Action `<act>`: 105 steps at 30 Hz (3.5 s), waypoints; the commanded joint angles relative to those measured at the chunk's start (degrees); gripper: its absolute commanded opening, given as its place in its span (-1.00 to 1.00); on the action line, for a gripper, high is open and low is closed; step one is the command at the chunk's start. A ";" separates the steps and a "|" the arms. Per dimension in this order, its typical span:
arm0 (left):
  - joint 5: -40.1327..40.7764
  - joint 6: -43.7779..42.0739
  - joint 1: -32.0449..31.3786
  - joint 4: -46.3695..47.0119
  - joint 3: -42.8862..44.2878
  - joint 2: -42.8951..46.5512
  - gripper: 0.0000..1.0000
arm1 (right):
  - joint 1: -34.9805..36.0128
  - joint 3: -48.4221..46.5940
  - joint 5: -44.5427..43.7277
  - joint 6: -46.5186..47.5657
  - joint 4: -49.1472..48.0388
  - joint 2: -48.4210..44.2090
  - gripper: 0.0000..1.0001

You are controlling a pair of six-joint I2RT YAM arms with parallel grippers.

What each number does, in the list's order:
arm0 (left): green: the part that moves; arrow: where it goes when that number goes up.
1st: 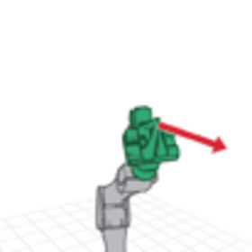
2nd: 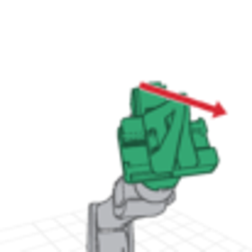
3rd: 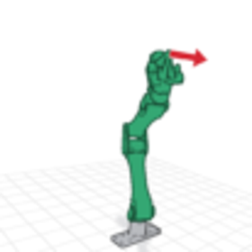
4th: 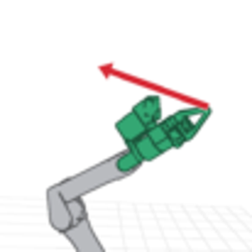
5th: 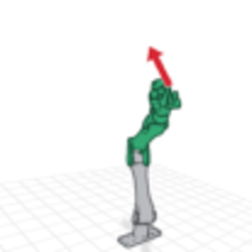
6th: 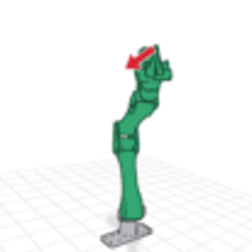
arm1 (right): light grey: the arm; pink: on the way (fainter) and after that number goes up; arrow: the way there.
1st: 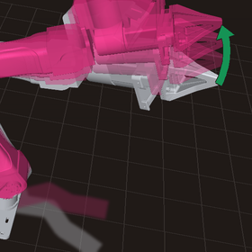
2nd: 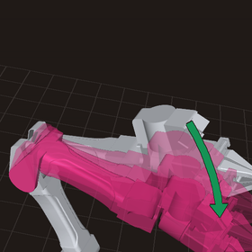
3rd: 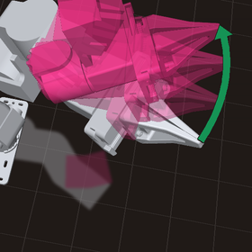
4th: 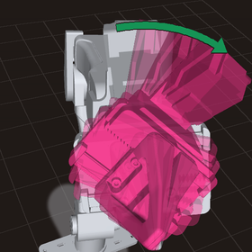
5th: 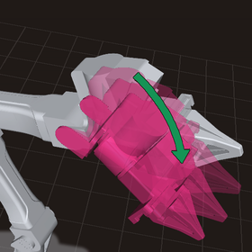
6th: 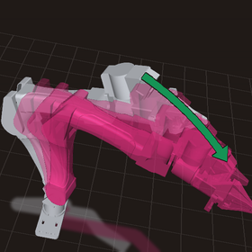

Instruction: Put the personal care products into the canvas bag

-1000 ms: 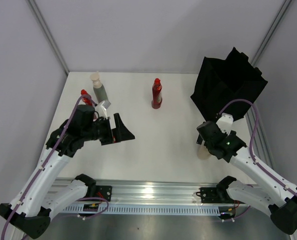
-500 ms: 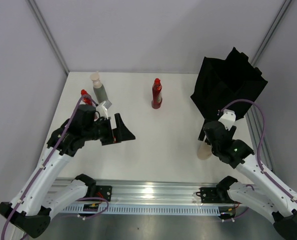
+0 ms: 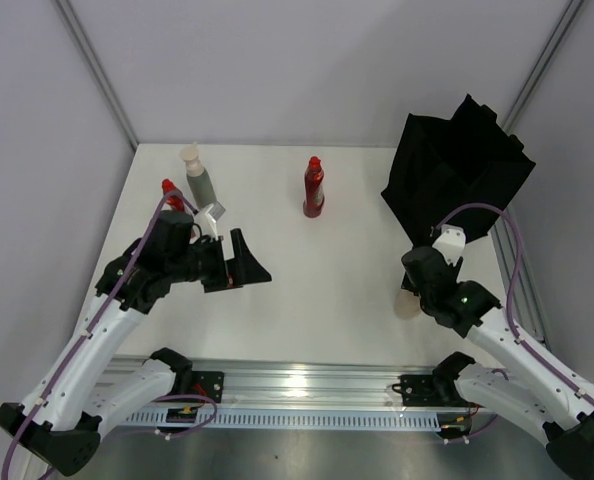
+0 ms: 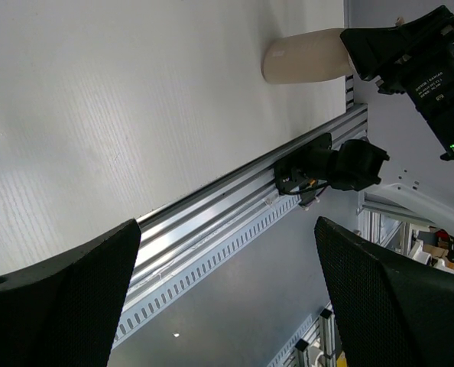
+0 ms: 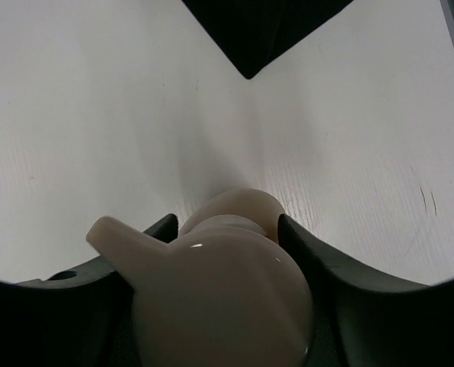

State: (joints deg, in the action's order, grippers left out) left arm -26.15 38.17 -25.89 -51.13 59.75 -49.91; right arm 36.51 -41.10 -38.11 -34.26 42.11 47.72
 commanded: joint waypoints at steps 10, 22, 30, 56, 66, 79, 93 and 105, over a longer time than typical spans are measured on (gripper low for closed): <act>-1.01 1.03 -0.74 -0.19 0.20 0.69 0.99 | -0.04 -1.17 -1.09 4.10 -4.22 -1.14 -1.00; -1.09 1.46 -0.65 0.77 0.37 -0.10 0.99 | 0.40 -15.92 -2.67 11.23 -0.71 0.43 -1.00; -1.36 1.99 -0.65 2.35 0.28 -0.63 0.99 | 0.49 -32.53 -0.65 20.53 -2.73 6.50 -1.00; -0.48 1.82 -0.74 1.83 -0.07 0.52 0.99 | -20.33 -93.35 11.57 29.78 -9.59 45.77 -1.00; 1.54 1.20 -0.57 0.69 0.81 0.16 0.99 | -30.35 -90.66 16.30 28.64 -14.15 47.82 -1.00; 2.42 3.40 -0.65 0.42 -0.86 -0.71 0.99 | -34.22 -70.47 20.62 29.60 -23.11 45.19 -1.00; 4.18 4.54 -0.57 -2.04 -1.47 0.16 0.99 | -38.27 -47.85 23.42 27.93 -29.89 39.90 -1.00; 4.79 5.42 -0.57 -1.60 -1.91 0.60 0.99 | -38.53 -43.89 21.76 27.32 -25.33 41.92 -0.91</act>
State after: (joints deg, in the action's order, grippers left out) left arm -21.74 42.15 -26.26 -53.30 58.50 -50.39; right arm -1.63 -84.31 -15.35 -6.00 21.93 92.95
